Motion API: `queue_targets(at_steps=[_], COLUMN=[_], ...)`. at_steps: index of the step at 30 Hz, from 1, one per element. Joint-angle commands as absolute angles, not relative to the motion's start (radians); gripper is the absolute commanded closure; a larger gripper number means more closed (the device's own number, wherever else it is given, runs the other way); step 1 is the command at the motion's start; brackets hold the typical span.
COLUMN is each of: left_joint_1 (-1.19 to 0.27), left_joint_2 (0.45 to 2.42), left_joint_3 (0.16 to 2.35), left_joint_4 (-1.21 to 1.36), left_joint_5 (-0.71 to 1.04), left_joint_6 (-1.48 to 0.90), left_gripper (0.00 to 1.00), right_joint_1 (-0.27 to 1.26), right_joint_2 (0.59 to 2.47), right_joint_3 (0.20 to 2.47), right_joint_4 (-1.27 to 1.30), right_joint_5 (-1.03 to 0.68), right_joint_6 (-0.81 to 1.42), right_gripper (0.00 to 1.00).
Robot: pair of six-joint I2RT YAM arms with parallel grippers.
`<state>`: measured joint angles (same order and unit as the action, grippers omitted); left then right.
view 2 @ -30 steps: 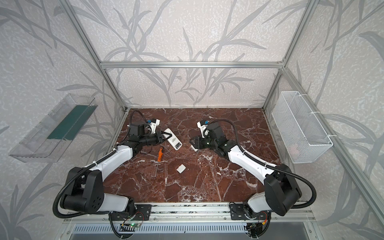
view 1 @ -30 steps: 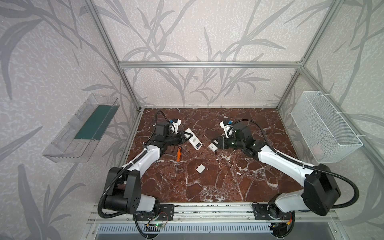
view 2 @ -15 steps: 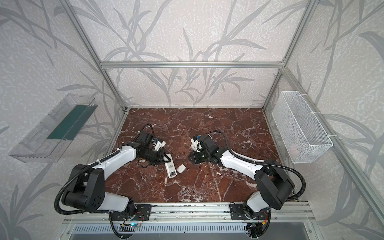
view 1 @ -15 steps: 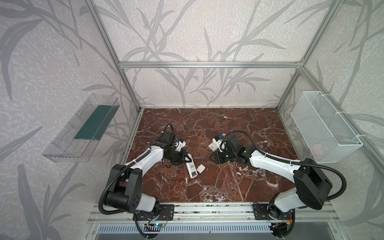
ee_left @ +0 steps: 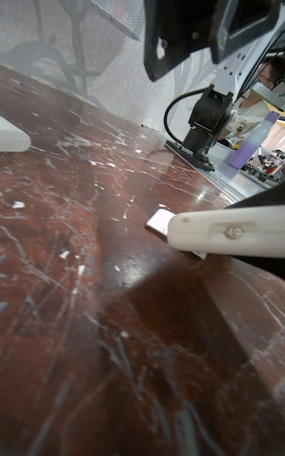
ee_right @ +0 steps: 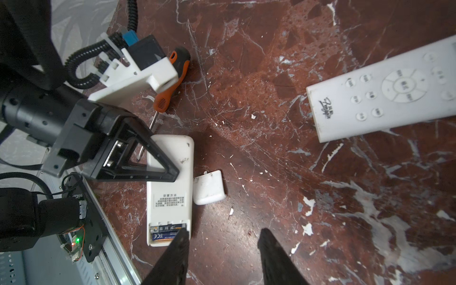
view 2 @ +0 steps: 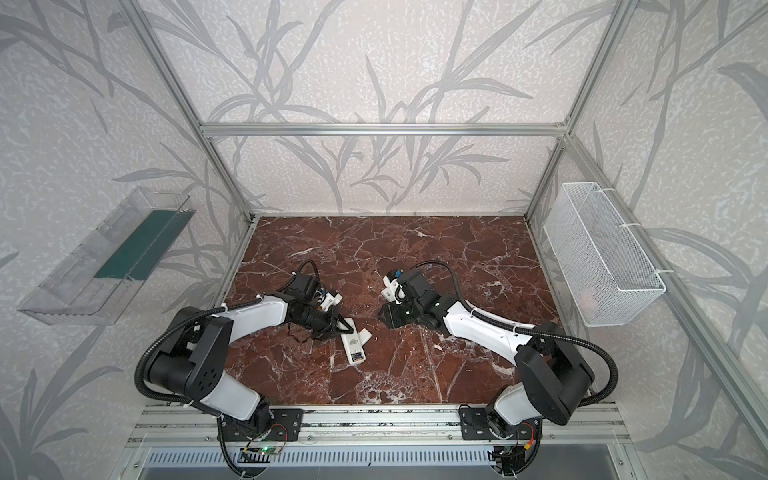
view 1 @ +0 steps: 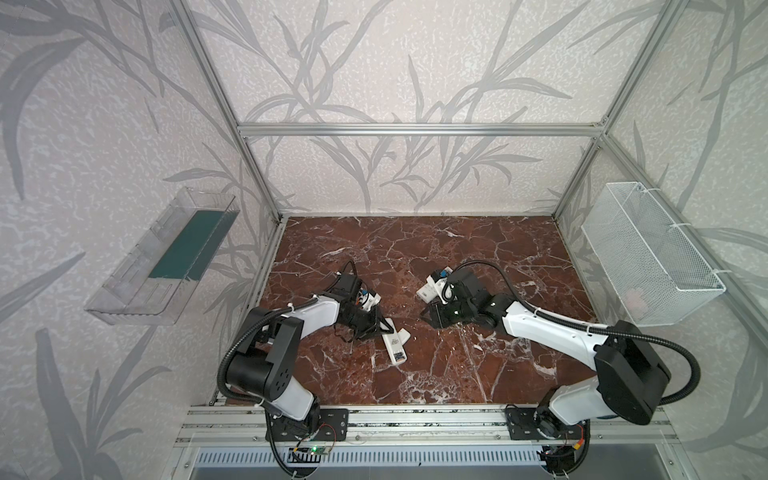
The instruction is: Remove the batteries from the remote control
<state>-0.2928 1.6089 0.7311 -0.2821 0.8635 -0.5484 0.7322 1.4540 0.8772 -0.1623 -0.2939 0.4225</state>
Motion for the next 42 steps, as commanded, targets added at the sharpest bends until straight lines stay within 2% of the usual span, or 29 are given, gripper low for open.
queue_targets(at_steps=[1,10,17,21,31,33,34,36,38,42], left_joint_1=[-0.295,-0.296,-0.308,-0.404,-0.595,-0.603,-0.604,-0.603,-0.602,-0.597], left_joint_2=[1.684,1.792,1.642,1.639,1.83,1.864,1.876,1.893,1.896,1.889], left_joint_3=[0.767,0.865,0.733,0.747,0.803,0.812,0.819,0.847,0.878,0.941], left_joint_4=[-0.096,0.13,0.225,0.183,0.396,0.415,0.409,0.336,0.249,0.113], left_joint_5=[0.806,0.805,0.818,0.792,0.718,0.707,0.703,0.686,0.663,0.632], left_joint_6=[-0.581,-0.673,-0.751,-0.742,-0.867,-0.877,-0.873,-0.837,-0.784,-0.695], left_gripper=[1.0,1.0,1.0,1.0,1.0,0.96,0.9,0.73,0.63,0.53], right_joint_1=[0.727,0.715,0.715,0.705,0.588,0.562,0.551,0.539,0.531,0.526], right_joint_2=[1.403,1.376,1.371,1.373,1.349,1.345,1.345,1.353,1.365,1.399], right_joint_3=[0.859,0.851,0.834,0.814,0.787,0.774,0.771,0.767,0.774,0.782], right_joint_4=[-0.201,-0.221,-0.233,-0.256,-0.404,-0.404,-0.401,-0.403,-0.408,-0.417], right_joint_5=[-0.255,-0.235,-0.227,-0.202,-0.153,-0.156,-0.156,-0.153,-0.153,-0.149], right_joint_6=[0.403,0.408,0.411,0.416,0.419,0.418,0.415,0.41,0.404,0.394], right_gripper=[0.53,0.53,0.52,0.53,0.53,0.53,0.54,0.54,0.54,0.55])
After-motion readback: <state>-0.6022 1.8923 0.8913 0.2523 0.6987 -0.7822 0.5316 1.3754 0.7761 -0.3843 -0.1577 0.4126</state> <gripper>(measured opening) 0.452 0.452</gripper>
